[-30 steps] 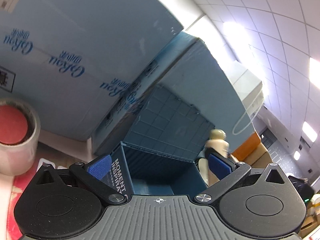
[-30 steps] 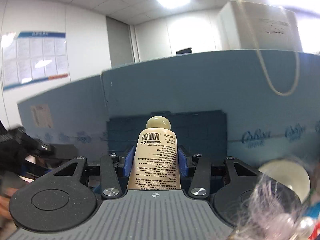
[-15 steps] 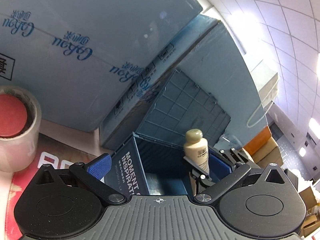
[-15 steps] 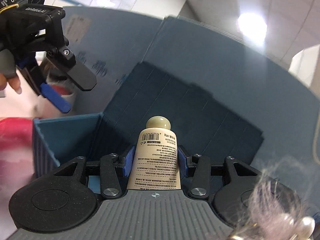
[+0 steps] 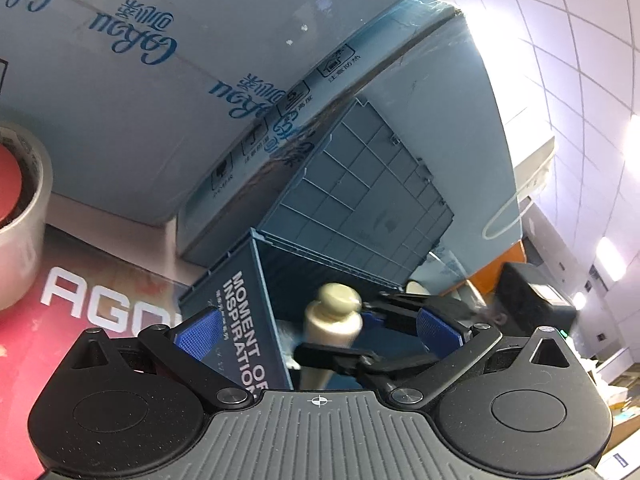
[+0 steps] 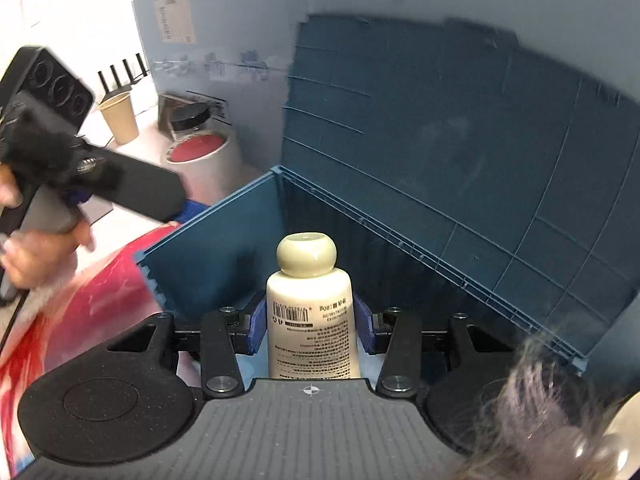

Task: Organize rigid objects
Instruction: 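Open the right tool to drop the lotion tube inside the box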

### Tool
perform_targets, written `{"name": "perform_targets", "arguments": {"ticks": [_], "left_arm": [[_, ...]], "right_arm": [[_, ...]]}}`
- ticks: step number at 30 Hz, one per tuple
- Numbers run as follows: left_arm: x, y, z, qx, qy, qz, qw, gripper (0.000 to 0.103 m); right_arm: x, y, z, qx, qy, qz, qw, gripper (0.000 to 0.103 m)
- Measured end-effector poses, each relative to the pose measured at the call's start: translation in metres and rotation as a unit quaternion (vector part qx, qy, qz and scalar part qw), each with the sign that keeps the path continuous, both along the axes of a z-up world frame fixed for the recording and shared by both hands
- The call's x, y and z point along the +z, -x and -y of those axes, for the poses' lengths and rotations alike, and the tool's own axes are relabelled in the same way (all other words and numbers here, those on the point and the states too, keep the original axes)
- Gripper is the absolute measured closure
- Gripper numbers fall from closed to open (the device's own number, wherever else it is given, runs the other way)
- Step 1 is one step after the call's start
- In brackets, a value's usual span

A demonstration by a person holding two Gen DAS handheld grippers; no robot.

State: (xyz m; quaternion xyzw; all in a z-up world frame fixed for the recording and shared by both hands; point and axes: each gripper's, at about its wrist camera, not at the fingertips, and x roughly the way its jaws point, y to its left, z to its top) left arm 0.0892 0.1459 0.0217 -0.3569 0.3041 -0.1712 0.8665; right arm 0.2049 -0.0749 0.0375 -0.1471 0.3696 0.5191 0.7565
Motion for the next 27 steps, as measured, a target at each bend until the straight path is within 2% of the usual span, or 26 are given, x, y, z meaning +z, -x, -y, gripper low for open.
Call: {"name": "perform_targets", "arguments": {"ticks": [2,11,15,17,19,23,25,27], "left_arm": [[0.001,0.001,0.000,-0.002,0.001,0.002,1.0000,0.000],[-0.001,0.001,-0.002,-0.003,0.006,0.002,1.0000,0.000],[0.000,0.001,-0.002,-0.002,0.005,0.001,1.0000,0.000],[0.001,0.001,-0.002,-0.001,0.007,0.003,1.0000,0.000],[0.002,0.003,-0.003,0.000,0.007,0.005,1.0000,0.000],[0.007,0.008,-0.004,0.004,0.002,0.015,0.9999,0.000],[0.012,0.012,-0.004,0.004,0.002,0.024,0.9997,0.000],[0.018,0.018,-0.003,0.011,-0.001,0.038,0.9992,0.000]], "right_arm": [[-0.001,-0.003,-0.005,-0.025,0.013,-0.010,1.000,0.062],[0.005,0.018,-0.033,-0.065,0.058,0.017,0.996,0.061],[0.008,0.022,-0.035,-0.080,0.057,0.029,0.995,0.060],[0.010,0.024,-0.034,-0.089,0.043,0.034,0.995,0.051],[0.016,0.029,-0.030,-0.107,0.029,0.047,0.993,0.039],[0.034,0.049,-0.009,-0.158,-0.011,0.078,0.984,0.032],[0.044,0.065,0.005,-0.181,-0.036,0.107,0.977,0.020],[0.054,0.082,0.018,-0.204,-0.063,0.128,0.968,0.018]]}}
